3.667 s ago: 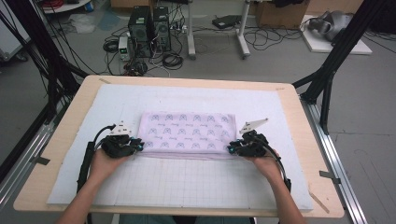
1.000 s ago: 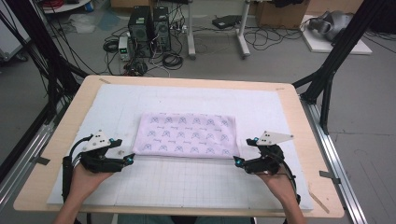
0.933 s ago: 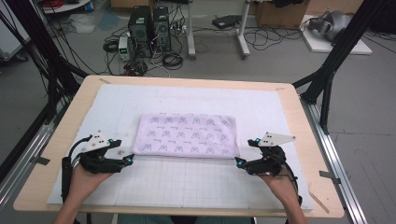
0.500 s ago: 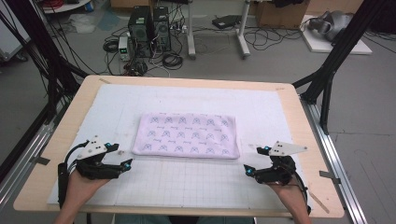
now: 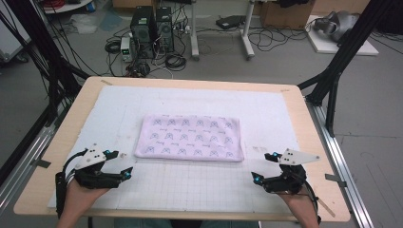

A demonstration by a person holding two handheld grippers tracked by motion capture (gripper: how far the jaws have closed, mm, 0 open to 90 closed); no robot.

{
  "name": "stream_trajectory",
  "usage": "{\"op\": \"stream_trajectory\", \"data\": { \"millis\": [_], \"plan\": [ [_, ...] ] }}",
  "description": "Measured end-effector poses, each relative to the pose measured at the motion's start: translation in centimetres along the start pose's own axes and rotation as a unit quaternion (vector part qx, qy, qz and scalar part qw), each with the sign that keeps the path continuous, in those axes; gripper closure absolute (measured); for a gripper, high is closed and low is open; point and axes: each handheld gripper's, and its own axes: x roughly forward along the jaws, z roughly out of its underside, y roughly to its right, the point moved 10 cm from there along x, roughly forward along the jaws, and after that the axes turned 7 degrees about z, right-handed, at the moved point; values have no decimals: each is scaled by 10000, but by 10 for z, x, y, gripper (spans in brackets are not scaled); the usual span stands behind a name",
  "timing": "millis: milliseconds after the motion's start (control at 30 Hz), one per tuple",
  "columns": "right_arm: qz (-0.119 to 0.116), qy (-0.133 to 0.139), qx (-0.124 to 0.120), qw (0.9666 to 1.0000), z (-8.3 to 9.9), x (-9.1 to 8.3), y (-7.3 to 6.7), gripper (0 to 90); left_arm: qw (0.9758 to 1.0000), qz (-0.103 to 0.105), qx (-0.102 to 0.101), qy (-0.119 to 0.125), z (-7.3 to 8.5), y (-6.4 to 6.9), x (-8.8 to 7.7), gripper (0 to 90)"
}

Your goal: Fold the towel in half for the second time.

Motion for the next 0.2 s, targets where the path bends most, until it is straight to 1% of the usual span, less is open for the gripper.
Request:
{"op": "stream_trajectory", "data": {
  "millis": [67, 200],
  "plan": [
    [-13, -8, 36, 10000, 1, 0, -1, 139, 10000, -15, -7, -23, 2, 0, 1, 205],
    [5, 20, 4, 10000, 1, 0, -1, 139, 10000, -17, -25, -28, 5, 0, 1, 203]
  ]
}}
